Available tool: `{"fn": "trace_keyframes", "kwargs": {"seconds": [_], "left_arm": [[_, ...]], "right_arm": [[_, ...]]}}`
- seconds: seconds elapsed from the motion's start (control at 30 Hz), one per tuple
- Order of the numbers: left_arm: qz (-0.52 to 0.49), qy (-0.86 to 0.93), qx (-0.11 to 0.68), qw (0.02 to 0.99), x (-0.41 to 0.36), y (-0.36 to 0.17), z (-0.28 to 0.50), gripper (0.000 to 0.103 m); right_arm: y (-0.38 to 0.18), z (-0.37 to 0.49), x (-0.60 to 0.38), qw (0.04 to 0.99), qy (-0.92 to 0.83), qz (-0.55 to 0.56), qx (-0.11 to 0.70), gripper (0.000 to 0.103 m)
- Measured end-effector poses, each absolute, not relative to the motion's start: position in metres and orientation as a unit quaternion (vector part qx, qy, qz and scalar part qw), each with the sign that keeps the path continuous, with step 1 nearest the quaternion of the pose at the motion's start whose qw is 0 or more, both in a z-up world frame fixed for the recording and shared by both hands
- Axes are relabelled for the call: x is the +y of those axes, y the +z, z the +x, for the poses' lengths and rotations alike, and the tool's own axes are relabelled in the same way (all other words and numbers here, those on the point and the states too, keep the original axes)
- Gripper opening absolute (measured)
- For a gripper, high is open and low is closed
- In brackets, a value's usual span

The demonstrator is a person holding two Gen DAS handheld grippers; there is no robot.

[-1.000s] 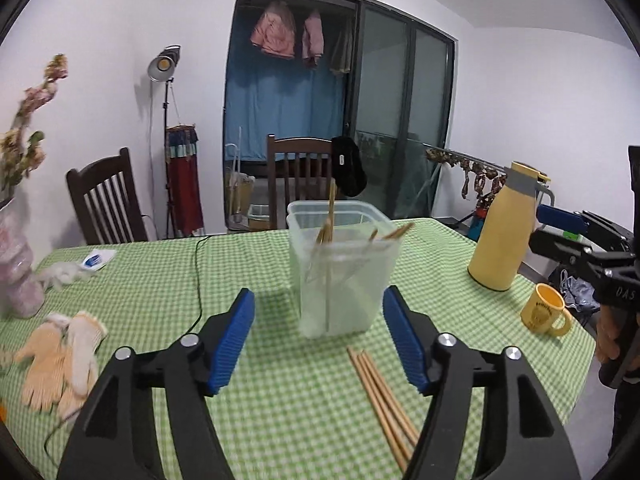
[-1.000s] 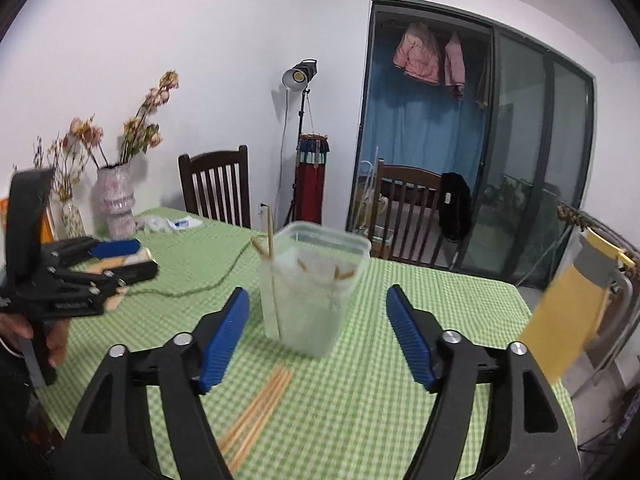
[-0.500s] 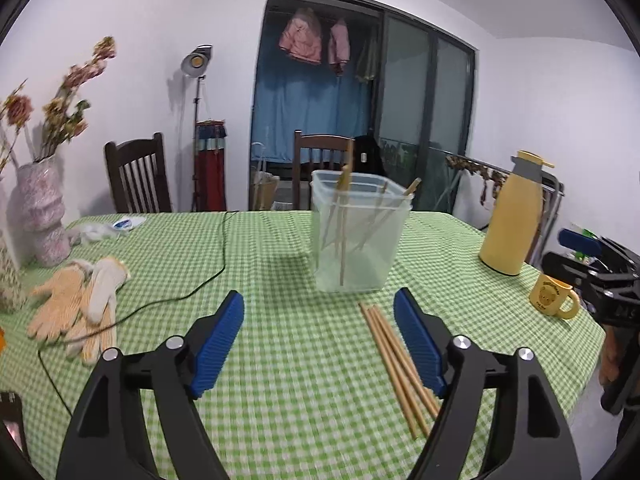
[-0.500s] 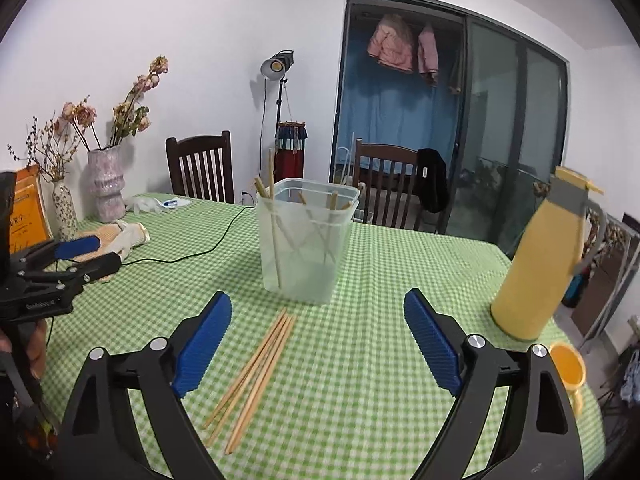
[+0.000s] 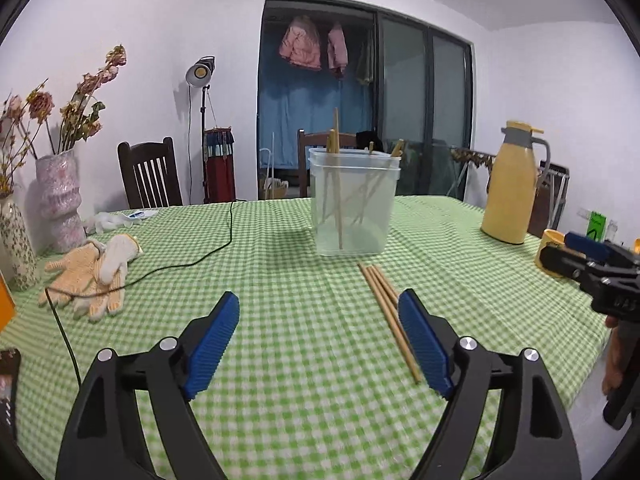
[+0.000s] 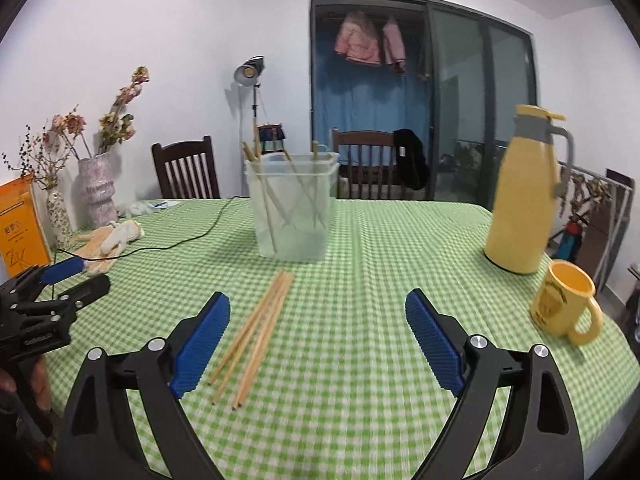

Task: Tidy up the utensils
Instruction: 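Withdraw both open tools back over the remaining chopsticks, then close the right tool on a chopstick while the left tool grasps another chopstick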

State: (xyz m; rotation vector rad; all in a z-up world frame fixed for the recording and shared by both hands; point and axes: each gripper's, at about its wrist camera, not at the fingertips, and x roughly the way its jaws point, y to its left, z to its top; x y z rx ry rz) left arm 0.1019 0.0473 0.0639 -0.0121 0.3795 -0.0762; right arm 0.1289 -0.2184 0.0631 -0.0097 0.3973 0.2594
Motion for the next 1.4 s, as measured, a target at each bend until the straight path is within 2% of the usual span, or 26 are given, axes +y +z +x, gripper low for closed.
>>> {"fn": "trace_keyframes", "kwargs": {"seconds": [0.1,0.33,0.43,0.77,1.03,1.1,1.17,1.27,1.4], "left_arm": [[-0.016,-0.035,0.175,0.984,0.044,0.056,0.088,0.079],[-0.009,-0.023,0.156,0.987,0.037,0.042,0.062,0.090],[0.010,-0.009,0.154,0.988,0.033,0.030,0.053,0.091],[0.009,-0.006,0.188,0.982,0.037,0.012,0.058,0.094],[-0.008,-0.002,0.219,0.976,0.047,0.005,0.075,0.094],[-0.001,-0.002,0.234,0.972,0.046,0.003,0.085,0.095],[0.010,-0.005,0.250,0.968,0.045,0.001,0.095,0.095],[0.014,-0.005,0.255,0.967,0.046,0.001,0.100,0.095],[0.010,-0.004,0.264,0.964,0.051,0.002,0.106,0.095]], "right_arm": [[0.052,0.120,-0.224,0.972,0.120,0.001,0.201,0.086],[0.021,0.092,-0.222,0.970,0.113,-0.015,0.217,0.086],[0.007,0.083,-0.220,0.966,0.114,-0.011,0.234,0.086],[-0.012,0.072,-0.206,0.961,0.116,-0.041,0.249,0.086],[-0.012,0.088,-0.210,0.959,0.111,-0.023,0.261,0.086],[-0.011,0.095,-0.207,0.957,0.114,-0.026,0.266,0.078],[-0.011,0.109,-0.201,0.949,0.124,-0.028,0.287,0.059],[-0.013,0.128,-0.191,0.934,0.149,-0.019,0.323,0.039],[-0.015,0.147,-0.170,0.921,0.173,-0.031,0.348,0.030]]}}
